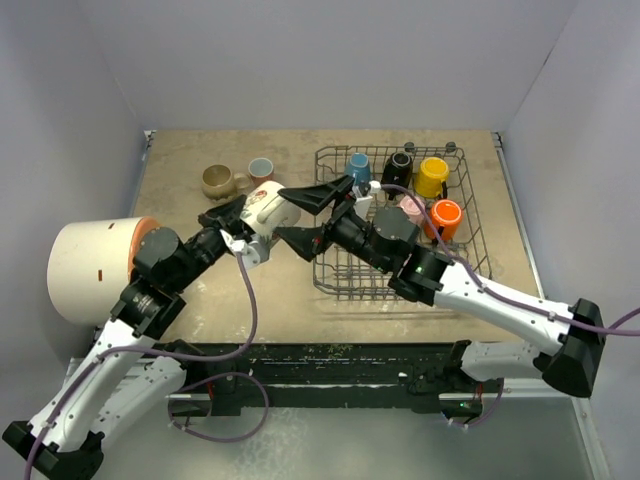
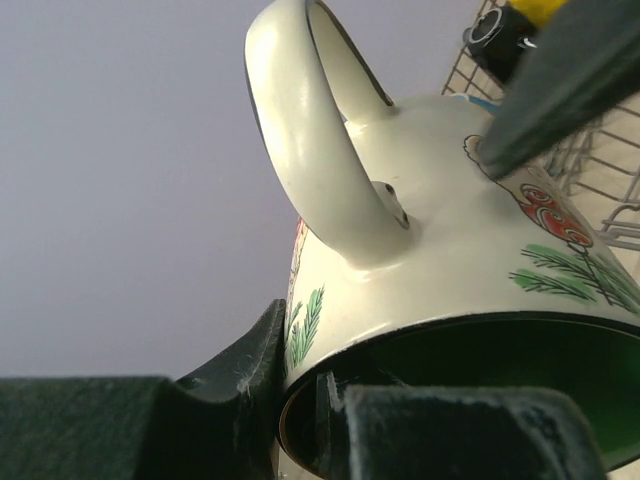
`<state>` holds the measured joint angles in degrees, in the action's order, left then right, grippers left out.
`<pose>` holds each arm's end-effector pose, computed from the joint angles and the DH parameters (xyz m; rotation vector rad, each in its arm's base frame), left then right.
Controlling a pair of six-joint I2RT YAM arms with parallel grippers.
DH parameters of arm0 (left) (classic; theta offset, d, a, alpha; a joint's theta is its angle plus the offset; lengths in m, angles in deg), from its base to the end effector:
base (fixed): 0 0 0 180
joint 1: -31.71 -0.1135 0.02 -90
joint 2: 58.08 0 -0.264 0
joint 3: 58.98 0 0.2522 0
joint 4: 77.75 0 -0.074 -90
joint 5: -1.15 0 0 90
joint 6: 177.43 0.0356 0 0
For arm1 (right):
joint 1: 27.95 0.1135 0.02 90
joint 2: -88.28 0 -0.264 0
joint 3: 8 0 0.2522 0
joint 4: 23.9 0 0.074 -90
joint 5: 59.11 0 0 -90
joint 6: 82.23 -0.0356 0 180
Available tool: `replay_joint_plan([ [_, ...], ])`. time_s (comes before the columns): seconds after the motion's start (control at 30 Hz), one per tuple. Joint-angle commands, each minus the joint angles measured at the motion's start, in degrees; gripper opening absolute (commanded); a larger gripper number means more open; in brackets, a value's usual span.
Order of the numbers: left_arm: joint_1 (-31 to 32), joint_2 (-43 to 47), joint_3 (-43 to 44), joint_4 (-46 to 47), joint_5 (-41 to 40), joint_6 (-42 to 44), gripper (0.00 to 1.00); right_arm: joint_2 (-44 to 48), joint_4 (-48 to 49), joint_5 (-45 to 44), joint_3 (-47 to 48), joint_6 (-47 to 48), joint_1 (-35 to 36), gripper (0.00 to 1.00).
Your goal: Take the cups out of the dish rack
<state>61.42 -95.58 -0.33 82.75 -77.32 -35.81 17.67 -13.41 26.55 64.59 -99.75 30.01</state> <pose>0.1308 -0.0828 0.3683 1.1221 1.0612 0.1482 0.1568 0.2455 0.3949 0.8437 1.6220 2.2473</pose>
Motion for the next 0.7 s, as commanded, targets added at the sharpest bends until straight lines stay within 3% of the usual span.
replay_joint_plan([
  [0.0, 0.0, 0.5, 4.6, 12.0, -3.6, 1.4, 0.00, 4.7, -12.5, 1.3, 0.3, 4.9, -1.6, 0.99],
  [0.17, 0.1, -4.5, 8.6, 2.1, -3.4, 1.8, 0.00, 10.1, -25.7, 2.0, 0.4, 10.0, -5.6, 1.00],
  [0.37, -0.1, -17.9, 19.1, -15.5, -6.6, -2.2, 0.00, 18.1, -48.3, -0.3, 3.5, 22.4, -16.4, 1.00],
  [0.47, -0.4, -26.0, 24.4, -22.9, -8.2, -6.3, 0.00, 18.2, -58.8, -2.7, 7.9, 29.6, -20.8, 1.00],
  [0.67, -1.5, -40.9, 33.1, -32.5, -11.3, -11.3, 0.00, 15.0, -72.2, -11.8, 16.7, 39.2, -22.5, 1.00],
])
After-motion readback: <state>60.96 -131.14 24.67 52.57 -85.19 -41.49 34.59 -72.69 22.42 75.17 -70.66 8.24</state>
